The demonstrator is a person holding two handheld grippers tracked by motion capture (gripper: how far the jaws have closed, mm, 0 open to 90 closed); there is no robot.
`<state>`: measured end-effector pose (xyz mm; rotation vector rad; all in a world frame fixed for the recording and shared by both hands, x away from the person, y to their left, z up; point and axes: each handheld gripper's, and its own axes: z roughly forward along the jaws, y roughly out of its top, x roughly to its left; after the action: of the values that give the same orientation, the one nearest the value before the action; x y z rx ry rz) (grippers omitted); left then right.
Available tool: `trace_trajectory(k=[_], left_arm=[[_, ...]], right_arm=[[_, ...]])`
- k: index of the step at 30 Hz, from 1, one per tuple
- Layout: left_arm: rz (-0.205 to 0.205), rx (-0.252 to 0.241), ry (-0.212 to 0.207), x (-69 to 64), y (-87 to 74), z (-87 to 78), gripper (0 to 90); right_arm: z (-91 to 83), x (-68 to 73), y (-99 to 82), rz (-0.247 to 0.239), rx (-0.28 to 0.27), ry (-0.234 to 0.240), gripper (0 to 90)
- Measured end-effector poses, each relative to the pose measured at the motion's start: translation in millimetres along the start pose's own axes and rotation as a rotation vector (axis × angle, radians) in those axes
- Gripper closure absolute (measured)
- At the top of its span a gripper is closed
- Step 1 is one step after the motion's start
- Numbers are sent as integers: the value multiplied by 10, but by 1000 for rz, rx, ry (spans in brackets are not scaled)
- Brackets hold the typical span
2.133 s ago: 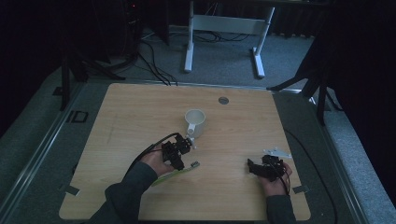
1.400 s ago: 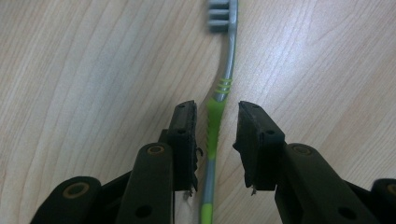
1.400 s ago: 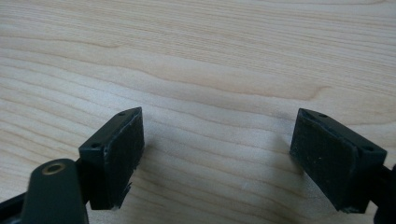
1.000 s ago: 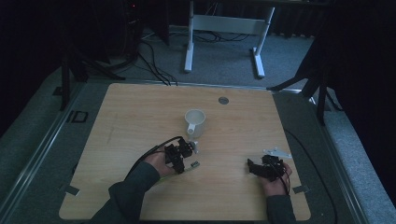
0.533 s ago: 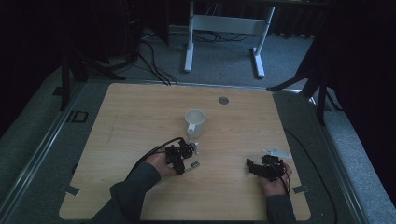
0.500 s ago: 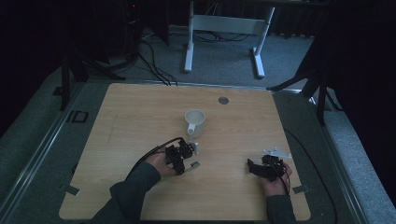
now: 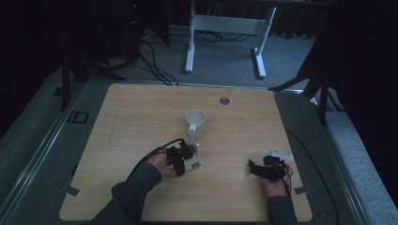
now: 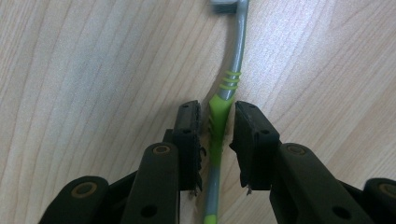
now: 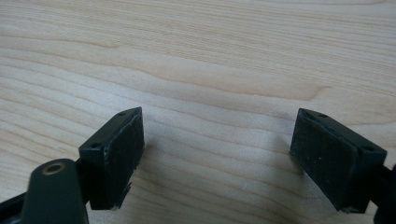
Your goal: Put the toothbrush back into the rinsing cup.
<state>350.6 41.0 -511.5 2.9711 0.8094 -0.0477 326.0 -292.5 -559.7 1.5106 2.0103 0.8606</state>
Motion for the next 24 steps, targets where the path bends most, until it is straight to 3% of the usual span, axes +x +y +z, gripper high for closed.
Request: trace_trajectory(k=[24], left_arm=[[5, 13, 2, 27, -3, 44, 798]], right_arm=[[0, 1, 0, 0, 0, 0, 172]])
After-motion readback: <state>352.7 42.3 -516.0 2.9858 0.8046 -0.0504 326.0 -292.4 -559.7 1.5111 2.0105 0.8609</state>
